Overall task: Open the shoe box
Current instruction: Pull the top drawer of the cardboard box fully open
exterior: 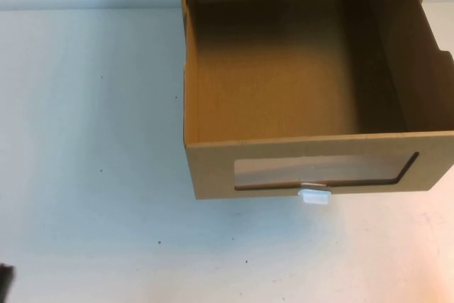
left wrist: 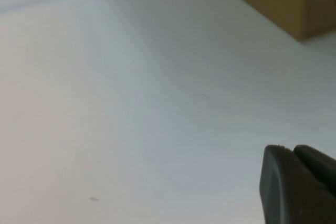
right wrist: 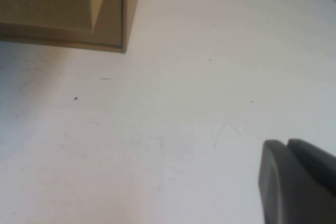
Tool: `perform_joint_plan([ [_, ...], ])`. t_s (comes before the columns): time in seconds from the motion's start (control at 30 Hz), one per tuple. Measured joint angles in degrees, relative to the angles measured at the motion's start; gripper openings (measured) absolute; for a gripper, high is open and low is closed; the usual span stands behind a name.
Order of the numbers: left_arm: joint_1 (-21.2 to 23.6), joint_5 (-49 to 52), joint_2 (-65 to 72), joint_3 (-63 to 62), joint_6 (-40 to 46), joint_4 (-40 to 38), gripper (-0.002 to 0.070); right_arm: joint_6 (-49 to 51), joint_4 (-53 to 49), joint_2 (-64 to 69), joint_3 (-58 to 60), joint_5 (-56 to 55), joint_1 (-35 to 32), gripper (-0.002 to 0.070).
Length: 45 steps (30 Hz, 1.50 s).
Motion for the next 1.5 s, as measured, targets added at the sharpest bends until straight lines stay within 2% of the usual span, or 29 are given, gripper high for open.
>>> perform_joint_plan([
  [0.4,22.27,0.35,-3.87,0.0,0.0,1.17,-0.0004,-0.33,0.37,-0.03,0.0,0.24,0.0,-0.0013],
  [0.57,25.21,0.83,-4.0,0.0,0.0,1.29,-0.0004,-0.38,0.6,-0.03,0.0,0.24,0.0,-0.0013],
  [0.83,25.42,0.9,-4.02,0.0,0.0,1.1,-0.0004,-0.38,1.86,-0.03,0.0,0.24,0.0,-0.0013],
  [0.93,25.08,2.21,-4.02,0.0,0.0,-4.51,-0.0004,-0.38,1.86,-0.03,0.0,0.24,0.0,-0.0013],
  [1.07,21.07,3.61,-4.02,0.0,0.0,-12.59,-0.0004,-0.38,1.86,-0.03,0.0,0.24,0.0,-0.0014],
  [1.3,10.0,3.38,-4.02,0.0,2.18,-14.74,-0.0004,-0.38,1.86,-0.03,0.0,0.24,0.0,-0.0014],
  [1.5,8.44,5.53,-4.02,0.0,6.94,-14.77,-0.0004,-0.38,1.86,-0.03,0.0,0.24,0.0,-0.0013],
])
